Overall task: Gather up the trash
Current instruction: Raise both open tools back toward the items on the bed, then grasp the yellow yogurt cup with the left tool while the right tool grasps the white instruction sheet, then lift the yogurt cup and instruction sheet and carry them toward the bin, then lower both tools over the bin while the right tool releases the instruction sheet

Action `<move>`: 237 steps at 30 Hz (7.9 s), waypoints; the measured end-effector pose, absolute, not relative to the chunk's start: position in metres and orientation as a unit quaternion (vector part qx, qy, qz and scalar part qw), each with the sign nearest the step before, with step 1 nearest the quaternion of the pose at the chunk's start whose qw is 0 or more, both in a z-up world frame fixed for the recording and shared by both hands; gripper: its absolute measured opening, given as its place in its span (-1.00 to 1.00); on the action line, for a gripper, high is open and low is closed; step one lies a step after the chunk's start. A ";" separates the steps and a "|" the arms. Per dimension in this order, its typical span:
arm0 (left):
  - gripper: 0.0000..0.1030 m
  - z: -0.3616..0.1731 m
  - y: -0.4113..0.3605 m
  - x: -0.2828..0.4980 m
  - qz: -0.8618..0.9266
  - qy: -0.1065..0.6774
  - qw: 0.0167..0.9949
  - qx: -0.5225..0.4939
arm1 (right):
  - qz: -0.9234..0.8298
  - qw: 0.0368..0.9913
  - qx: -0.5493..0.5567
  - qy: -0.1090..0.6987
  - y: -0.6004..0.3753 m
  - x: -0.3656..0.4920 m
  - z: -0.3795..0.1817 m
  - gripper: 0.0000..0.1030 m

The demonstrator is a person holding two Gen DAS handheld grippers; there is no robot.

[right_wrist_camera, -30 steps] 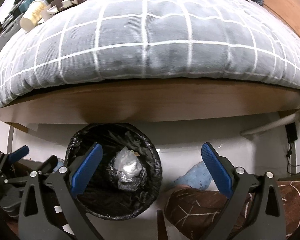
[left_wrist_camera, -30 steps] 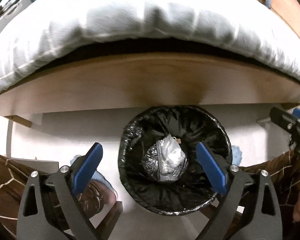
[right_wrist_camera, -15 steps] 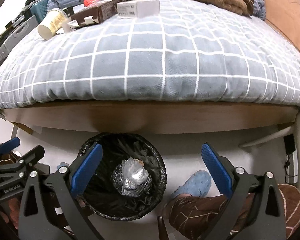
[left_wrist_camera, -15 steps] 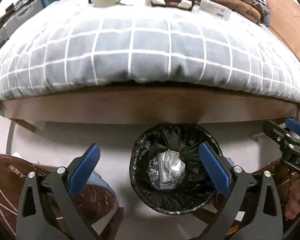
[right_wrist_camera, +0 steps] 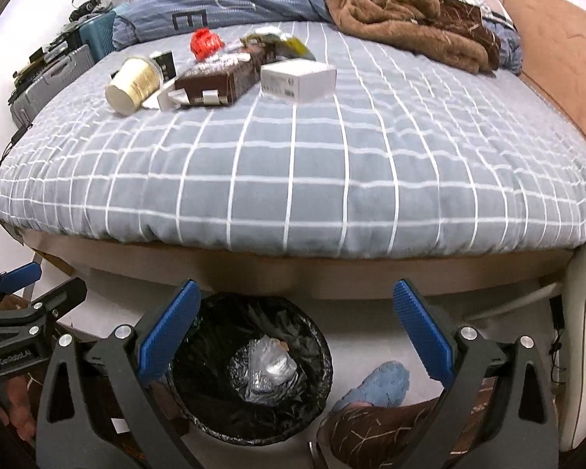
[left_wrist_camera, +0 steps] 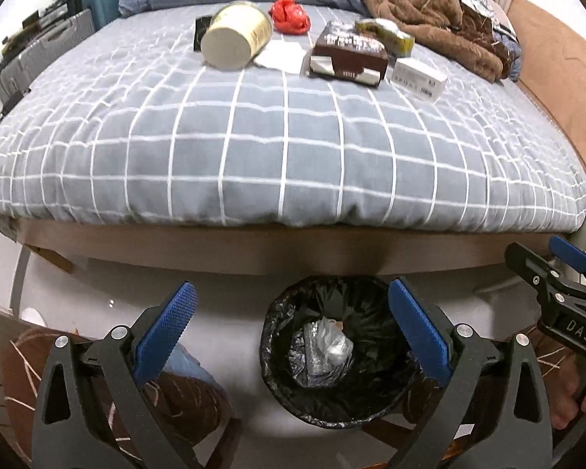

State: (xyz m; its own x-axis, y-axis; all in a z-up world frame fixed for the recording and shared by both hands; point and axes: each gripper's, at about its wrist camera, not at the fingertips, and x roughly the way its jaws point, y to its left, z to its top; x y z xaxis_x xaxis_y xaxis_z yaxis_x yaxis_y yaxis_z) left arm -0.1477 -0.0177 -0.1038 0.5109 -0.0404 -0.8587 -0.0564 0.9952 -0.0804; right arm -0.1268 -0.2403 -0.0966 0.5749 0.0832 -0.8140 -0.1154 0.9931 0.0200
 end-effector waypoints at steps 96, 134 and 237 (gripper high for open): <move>0.47 -0.078 0.068 0.121 0.053 0.478 0.875 -0.060 | 0.049 0.885 -0.016 0.462 -0.213 0.152 -0.101 0.76; 0.47 -0.005 0.035 0.024 0.039 0.439 0.896 -0.060 | 0.057 0.910 -0.005 0.410 -0.223 0.054 -0.010 0.77; 0.47 -0.166 -0.008 -0.156 0.010 0.562 0.825 -0.060 | 0.068 0.829 0.012 0.555 -0.228 -0.139 -0.174 0.77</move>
State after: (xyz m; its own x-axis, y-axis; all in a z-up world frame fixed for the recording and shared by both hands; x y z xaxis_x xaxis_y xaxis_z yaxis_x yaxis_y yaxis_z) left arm -0.1562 -0.0077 -0.1656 0.3690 -0.0501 -0.9281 -0.0836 0.9927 -0.0868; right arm -0.1390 -0.2277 -0.1740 0.3752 0.1264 -0.9183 -0.0992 0.9905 0.0958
